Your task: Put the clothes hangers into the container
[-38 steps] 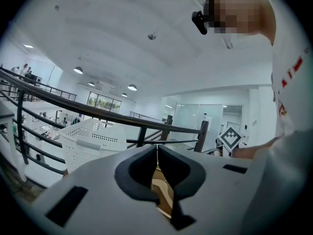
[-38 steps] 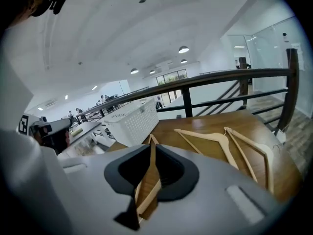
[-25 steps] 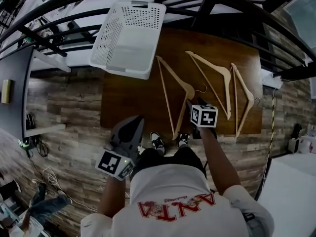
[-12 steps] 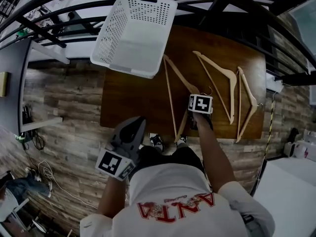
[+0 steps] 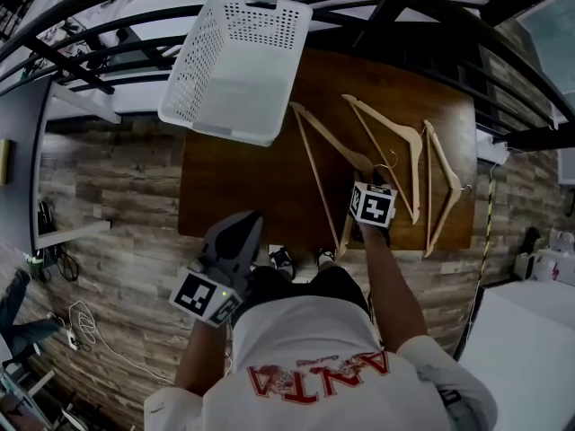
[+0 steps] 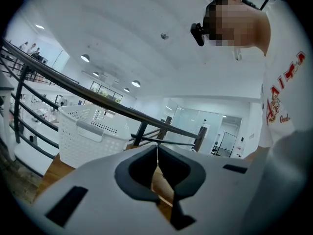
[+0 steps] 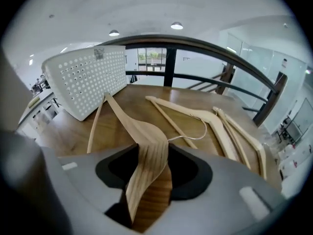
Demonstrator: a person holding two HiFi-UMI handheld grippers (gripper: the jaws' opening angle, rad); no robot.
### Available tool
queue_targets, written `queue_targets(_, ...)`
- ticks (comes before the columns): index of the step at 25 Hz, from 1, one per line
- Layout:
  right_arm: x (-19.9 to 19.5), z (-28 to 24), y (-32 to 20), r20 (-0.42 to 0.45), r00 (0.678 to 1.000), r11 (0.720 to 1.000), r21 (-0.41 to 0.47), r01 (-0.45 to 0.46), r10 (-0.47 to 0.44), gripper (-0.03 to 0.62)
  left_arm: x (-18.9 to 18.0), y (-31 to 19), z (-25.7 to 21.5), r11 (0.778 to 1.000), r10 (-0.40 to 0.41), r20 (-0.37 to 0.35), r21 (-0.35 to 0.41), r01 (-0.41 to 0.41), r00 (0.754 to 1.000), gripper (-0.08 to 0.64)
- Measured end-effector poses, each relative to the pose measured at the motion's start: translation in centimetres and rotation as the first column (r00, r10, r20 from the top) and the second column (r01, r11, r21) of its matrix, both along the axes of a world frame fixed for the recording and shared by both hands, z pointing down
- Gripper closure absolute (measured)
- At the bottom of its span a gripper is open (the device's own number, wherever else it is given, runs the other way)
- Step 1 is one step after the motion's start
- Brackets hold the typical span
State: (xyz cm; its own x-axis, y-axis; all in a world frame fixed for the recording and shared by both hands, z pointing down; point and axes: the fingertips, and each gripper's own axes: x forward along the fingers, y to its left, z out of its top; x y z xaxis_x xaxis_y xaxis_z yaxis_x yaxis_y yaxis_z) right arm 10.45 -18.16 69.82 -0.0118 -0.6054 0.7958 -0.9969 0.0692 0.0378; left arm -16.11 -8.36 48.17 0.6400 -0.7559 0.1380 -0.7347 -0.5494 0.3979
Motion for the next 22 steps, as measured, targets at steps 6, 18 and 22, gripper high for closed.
queue_targets(6,2.2,-5.9,0.1,-0.128,0.990,0.985,0.153,0.085,-0.066,0.405,1.7,-0.4,-1.3,0.998,0.047,0.006,0.031,-0.048,0.999,0.546)
queue_targets(18,6.7,-20.2,-1.5,-0.269,0.960,0.896,0.402,0.187,-0.079,0.405,3.4,-0.7,-4.9,0.992,0.054,0.003,0.113,-0.054,0.999,0.546)
queue_targets(22,5.3,-25.7,-4.6,-0.349,0.926,0.838,0.453,0.303,-0.146,0.405,2.4,-0.8,-6.0,0.990,0.013,0.008,0.141,-0.014,1.000,0.546)
